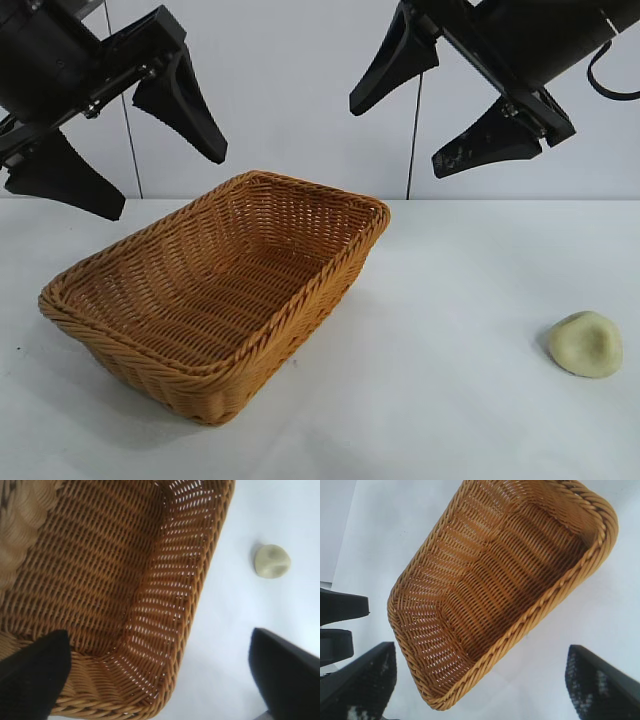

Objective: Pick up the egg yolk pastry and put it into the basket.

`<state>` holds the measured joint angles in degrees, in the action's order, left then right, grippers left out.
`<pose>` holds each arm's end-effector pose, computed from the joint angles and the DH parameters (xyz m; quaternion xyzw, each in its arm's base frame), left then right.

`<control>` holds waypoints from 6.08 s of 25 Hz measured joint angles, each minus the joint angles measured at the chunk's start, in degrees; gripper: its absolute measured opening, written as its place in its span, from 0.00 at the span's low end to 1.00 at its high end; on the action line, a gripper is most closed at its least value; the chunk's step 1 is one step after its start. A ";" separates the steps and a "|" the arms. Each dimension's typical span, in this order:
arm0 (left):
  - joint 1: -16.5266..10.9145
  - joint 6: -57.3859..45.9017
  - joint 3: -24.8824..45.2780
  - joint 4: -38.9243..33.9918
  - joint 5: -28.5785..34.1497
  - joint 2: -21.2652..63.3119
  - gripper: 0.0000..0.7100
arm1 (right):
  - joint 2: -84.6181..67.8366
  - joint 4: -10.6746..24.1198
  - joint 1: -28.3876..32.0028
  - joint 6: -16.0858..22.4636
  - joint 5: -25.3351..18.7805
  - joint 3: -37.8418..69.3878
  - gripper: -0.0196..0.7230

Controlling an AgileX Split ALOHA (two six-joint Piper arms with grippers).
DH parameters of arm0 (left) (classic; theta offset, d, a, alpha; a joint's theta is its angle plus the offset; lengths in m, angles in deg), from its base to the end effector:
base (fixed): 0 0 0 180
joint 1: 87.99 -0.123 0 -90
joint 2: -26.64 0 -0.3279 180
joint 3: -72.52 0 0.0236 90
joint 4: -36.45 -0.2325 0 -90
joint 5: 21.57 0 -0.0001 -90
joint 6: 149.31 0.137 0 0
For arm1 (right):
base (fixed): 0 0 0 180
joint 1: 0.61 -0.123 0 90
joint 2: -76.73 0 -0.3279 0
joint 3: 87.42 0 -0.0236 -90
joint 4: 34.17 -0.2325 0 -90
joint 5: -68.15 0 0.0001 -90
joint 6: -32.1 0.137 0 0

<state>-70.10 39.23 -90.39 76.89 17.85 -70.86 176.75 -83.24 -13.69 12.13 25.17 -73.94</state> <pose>0.2992 -0.1559 0.2685 0.0038 0.9383 -0.2902 0.1880 0.3221 0.1473 0.2787 -0.0235 0.9220 0.3273 0.2054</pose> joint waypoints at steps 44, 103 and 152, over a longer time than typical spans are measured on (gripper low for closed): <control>0.00 -9.48 0.00 -5.14 1.14 2.77 0.98 | 0.00 0.00 0.00 0.49 0.05 0.00 0.91; 9.73 -85.29 15.02 -32.58 -11.37 0.57 0.98 | 0.00 0.00 0.00 0.65 1.88 0.00 0.91; -0.95 -46.15 1.36 -17.12 -3.53 -10.23 0.13 | 0.00 0.00 0.00 0.71 1.92 0.00 0.91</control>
<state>-71.05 -6.93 -89.03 59.77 14.32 -81.09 176.75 -83.24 -13.69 12.84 27.09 -73.94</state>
